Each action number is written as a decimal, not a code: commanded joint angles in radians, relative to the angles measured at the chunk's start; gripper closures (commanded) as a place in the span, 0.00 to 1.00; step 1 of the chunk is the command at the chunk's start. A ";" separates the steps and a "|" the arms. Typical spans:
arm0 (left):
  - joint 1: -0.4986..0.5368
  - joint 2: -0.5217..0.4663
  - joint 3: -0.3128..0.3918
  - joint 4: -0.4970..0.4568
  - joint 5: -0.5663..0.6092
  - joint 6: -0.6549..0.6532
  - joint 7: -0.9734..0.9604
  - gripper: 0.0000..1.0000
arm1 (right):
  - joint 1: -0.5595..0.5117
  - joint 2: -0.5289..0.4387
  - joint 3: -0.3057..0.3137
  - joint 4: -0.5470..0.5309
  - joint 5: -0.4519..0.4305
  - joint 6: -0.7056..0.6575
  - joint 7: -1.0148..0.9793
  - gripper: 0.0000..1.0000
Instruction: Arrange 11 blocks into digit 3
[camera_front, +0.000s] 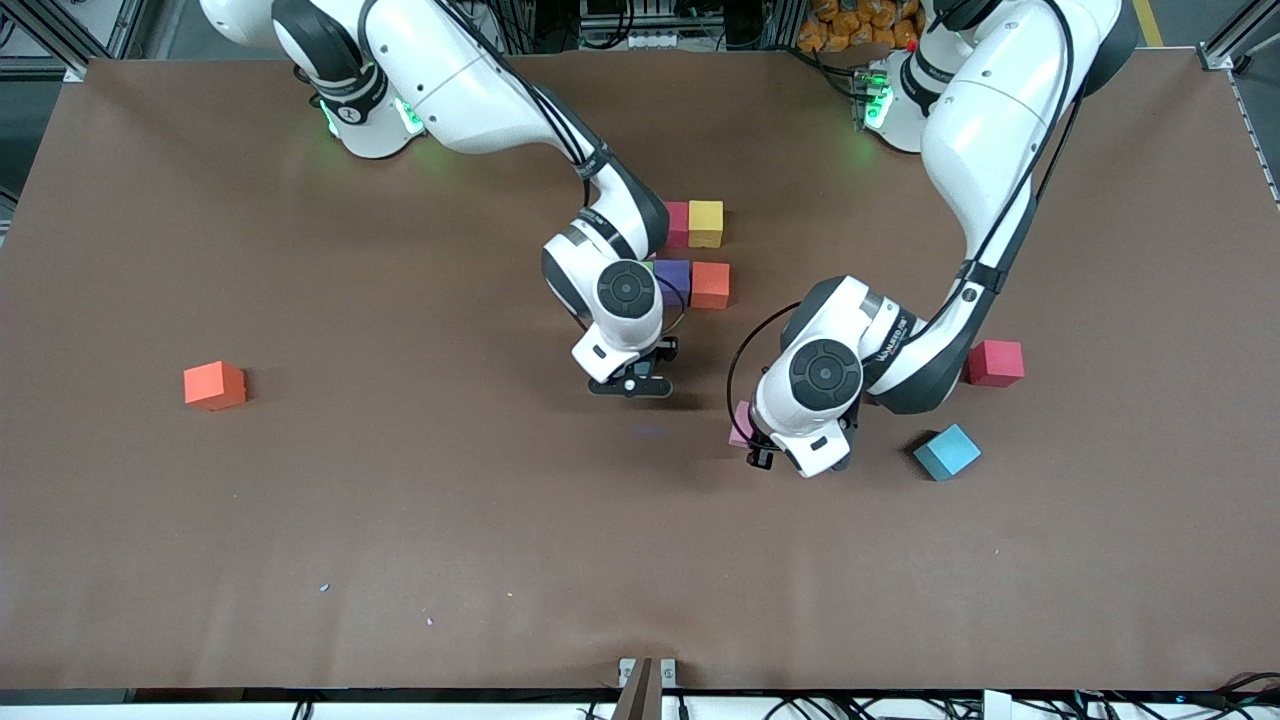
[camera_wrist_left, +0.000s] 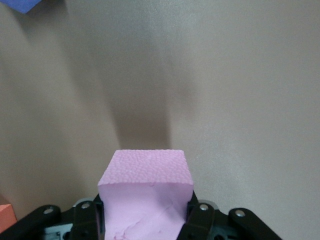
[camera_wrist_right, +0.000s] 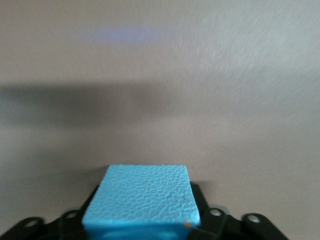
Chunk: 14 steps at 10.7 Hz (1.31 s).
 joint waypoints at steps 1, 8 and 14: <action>-0.003 -0.010 0.002 -0.005 -0.009 -0.016 -0.006 1.00 | 0.005 0.034 0.013 0.004 0.004 0.005 0.017 0.00; 0.003 -0.019 0.002 -0.002 -0.007 -0.039 0.007 1.00 | -0.007 -0.004 0.013 0.007 0.006 -0.025 -0.005 0.00; 0.000 -0.044 -0.001 0.001 -0.007 -0.075 0.008 1.00 | -0.041 -0.061 0.027 0.012 0.041 -0.082 -0.003 0.00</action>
